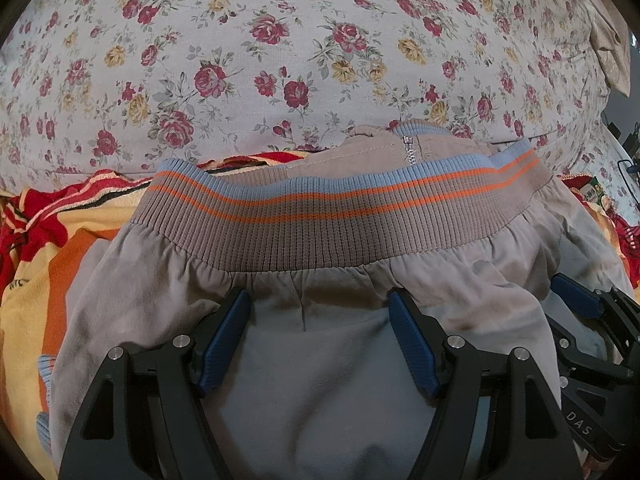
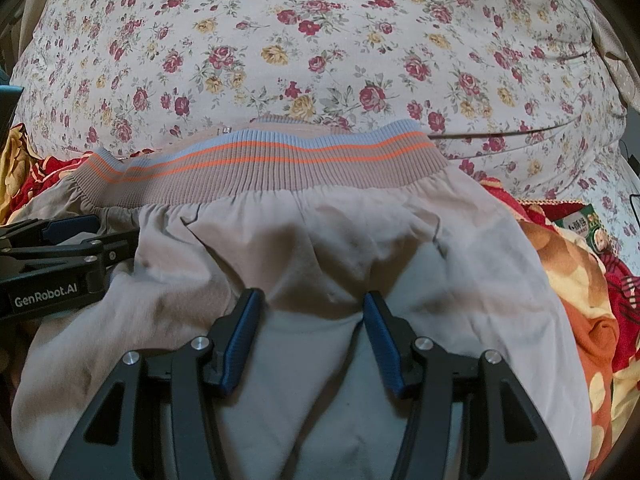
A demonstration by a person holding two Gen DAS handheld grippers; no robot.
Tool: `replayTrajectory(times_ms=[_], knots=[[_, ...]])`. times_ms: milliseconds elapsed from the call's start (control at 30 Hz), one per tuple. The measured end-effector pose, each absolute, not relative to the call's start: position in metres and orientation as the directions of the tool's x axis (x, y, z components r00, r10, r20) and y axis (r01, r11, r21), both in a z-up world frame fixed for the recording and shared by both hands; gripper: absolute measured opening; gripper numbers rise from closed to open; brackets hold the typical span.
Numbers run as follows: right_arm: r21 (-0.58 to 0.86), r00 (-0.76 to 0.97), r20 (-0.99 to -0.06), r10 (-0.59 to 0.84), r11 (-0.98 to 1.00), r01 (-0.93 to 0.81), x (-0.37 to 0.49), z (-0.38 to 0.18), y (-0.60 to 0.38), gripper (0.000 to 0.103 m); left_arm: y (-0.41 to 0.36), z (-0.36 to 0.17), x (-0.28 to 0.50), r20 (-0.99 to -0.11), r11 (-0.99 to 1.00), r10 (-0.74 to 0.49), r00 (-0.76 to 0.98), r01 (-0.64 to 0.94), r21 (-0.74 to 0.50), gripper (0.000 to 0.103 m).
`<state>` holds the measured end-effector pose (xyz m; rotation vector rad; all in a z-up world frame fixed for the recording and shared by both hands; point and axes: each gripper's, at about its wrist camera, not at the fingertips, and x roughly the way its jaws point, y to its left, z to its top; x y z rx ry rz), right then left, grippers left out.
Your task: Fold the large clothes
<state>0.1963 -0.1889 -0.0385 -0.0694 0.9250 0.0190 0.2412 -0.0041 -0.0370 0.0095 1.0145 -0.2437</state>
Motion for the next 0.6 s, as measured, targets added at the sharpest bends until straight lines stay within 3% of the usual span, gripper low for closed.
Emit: replayTrajectory(times_ms=[300,433,500,533,600], knots=[[0.019,0.595,-0.803,0.041,0.999,-0.043,0.193,-0.026,-0.201,0.057,0.006,-0.025,0.235,-0.828,0.972,-0.204,0.522,0.207,-0.109,0.061],[0.041,0.678,-0.734,0.030,0.999,0.001,0.169,0.014,-0.215,0.057,0.018,0.005,0.215,-0.783,0.978,-0.179,0.596,0.195,-0.075,0.061],[0.050,0.713,-0.700,0.036,0.999,-0.001,0.152,0.029,-0.222,0.060,0.024,0.024,0.200,-0.752,0.980,-0.181,0.634,0.179,-0.086,0.061],[0.058,0.719,-0.695,0.036,0.998,0.006,0.143,0.031,-0.226,0.066,0.026,0.032,0.191,-0.738,0.981,-0.187,0.648,0.167,-0.102,0.061],[0.062,0.683,-0.730,0.025,0.998,0.030,0.133,0.021,-0.232,0.072,0.031,0.044,0.174,-0.720,0.976,-0.219,0.659,0.146,-0.163,0.061]])
